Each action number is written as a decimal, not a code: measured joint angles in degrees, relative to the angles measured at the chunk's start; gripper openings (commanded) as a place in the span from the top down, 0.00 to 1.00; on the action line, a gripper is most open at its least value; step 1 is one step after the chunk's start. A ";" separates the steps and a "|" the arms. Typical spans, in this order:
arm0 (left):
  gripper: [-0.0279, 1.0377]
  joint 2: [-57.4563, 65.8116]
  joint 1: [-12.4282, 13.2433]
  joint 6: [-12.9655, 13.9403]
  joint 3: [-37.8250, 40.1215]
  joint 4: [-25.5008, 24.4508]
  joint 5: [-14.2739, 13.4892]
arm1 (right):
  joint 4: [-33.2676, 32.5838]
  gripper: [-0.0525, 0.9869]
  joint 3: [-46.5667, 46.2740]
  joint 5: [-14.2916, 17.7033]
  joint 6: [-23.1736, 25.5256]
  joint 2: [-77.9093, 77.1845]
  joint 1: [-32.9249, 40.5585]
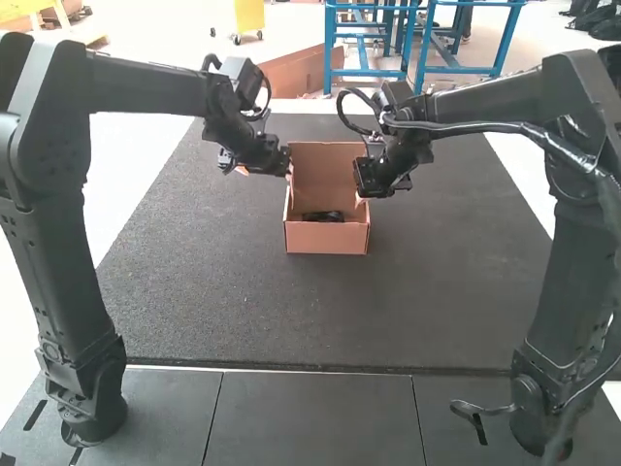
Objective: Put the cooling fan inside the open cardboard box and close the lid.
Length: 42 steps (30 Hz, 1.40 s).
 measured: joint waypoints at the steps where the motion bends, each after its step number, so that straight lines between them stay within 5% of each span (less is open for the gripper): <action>1: 0.06 0.00 -0.09 -0.02 -0.04 0.02 0.11 | 0.00 0.96 0.00 0.00 -0.04 0.00 0.00; 25: 0.06 -5.62 -1.16 1.03 -4.61 -2.86 0.17 | -2.38 0.96 -2.45 4.79 -3.74 -1.18 0.11; 36: 0.06 -8.02 -0.83 1.99 -4.66 -5.29 -1.55 | -3.48 0.14 -2.45 6.05 -4.11 -1.42 0.42; 42: 0.06 -9.75 1.18 2.25 -6.47 -5.05 -4.13 | -5.27 0.07 -2.45 5.86 -4.00 -4.04 0.42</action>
